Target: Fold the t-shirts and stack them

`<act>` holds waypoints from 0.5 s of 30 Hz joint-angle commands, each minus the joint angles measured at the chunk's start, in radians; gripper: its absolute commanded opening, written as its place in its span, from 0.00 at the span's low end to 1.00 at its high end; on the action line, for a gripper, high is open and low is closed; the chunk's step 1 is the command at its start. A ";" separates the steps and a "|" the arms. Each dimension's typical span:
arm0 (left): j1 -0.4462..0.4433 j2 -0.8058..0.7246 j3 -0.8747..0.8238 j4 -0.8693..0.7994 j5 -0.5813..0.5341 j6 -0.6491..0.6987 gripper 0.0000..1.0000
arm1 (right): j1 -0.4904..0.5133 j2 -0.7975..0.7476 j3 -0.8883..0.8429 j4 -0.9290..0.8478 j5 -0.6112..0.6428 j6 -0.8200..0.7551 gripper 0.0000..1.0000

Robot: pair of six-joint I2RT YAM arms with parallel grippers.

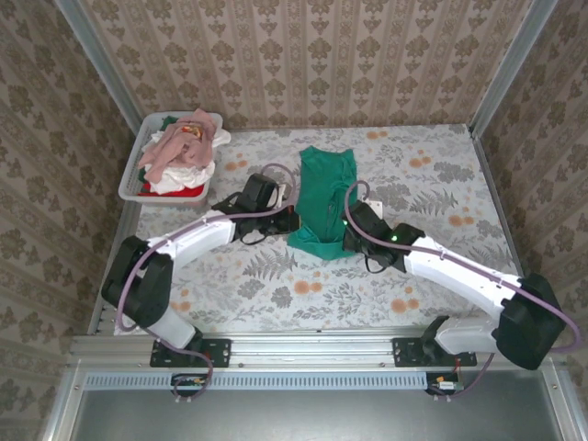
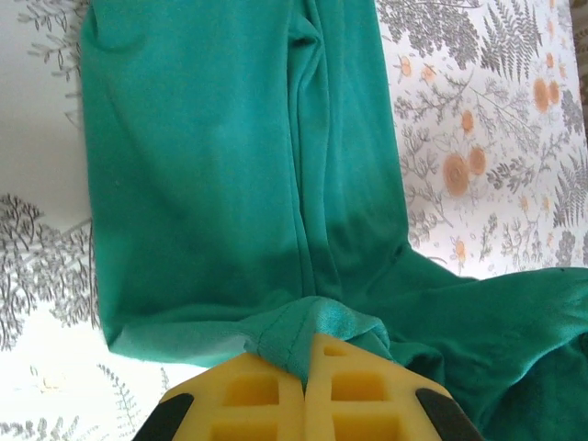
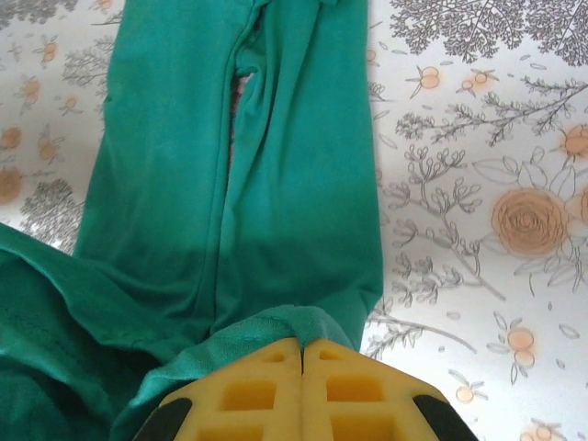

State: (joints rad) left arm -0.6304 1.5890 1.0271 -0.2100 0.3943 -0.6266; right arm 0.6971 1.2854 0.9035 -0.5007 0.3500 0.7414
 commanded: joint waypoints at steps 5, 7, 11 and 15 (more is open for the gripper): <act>0.044 0.134 0.144 -0.067 0.067 0.057 0.00 | -0.095 0.158 0.091 0.073 -0.090 -0.111 0.00; 0.058 0.163 0.165 -0.065 0.079 0.054 0.00 | -0.119 0.194 0.117 0.070 -0.096 -0.124 0.00; 0.088 0.206 0.206 -0.068 0.106 0.048 0.00 | -0.168 0.233 0.145 0.091 -0.127 -0.143 0.00; 0.107 0.220 0.254 -0.094 0.123 0.055 0.00 | -0.199 0.249 0.187 0.075 -0.148 -0.164 0.00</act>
State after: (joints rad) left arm -0.5385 1.8088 1.2312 -0.2718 0.4786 -0.6003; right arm 0.5121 1.5246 1.0378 -0.4274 0.2314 0.6144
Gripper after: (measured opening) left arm 0.050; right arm 0.061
